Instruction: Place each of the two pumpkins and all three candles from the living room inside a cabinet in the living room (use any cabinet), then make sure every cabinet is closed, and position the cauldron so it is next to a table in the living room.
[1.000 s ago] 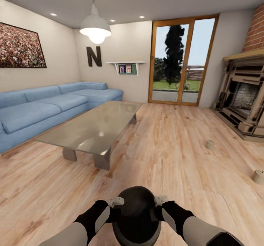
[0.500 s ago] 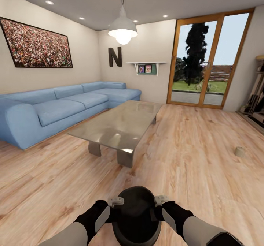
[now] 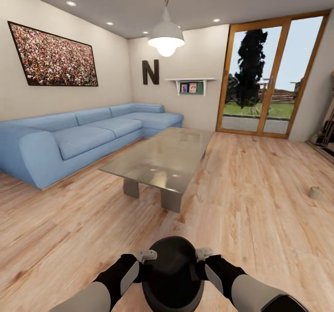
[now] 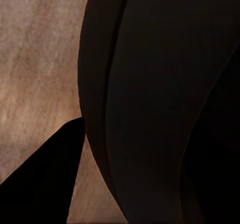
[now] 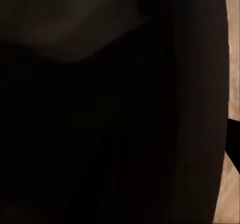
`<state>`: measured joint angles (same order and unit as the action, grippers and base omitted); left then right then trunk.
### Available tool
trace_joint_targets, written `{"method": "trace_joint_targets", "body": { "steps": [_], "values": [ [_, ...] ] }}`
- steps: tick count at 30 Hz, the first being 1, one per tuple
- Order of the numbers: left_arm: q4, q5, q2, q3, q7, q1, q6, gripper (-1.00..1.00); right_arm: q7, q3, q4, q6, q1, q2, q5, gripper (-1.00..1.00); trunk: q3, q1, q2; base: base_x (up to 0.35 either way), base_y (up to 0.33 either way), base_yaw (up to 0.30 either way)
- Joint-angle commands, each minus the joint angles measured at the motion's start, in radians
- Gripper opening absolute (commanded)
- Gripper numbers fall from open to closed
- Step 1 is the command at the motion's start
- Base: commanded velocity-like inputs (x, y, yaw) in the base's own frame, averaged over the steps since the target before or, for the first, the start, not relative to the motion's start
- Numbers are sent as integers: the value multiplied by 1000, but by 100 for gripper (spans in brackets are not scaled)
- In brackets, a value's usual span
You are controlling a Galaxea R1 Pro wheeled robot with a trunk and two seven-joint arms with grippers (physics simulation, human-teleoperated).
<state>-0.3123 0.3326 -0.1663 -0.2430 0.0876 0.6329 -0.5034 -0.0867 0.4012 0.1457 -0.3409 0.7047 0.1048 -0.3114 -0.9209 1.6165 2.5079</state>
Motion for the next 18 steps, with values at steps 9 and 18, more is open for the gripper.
{"method": "trace_joint_targets", "body": {
  "steps": [9, 18],
  "values": [
    [-4, 3, 1, -6, 8, 1, -4, -100, 1, 12, 0, -4, 1, -1, -9, -100, -1, 0, 1, 0, 313, -6],
    [-4, 3, 1, -6, 8, 1, -4, -100, 1, 12, 0, -4, 1, -1, -9, -100, -1, 0, 1, 0, 313, -171]
  ]
}}
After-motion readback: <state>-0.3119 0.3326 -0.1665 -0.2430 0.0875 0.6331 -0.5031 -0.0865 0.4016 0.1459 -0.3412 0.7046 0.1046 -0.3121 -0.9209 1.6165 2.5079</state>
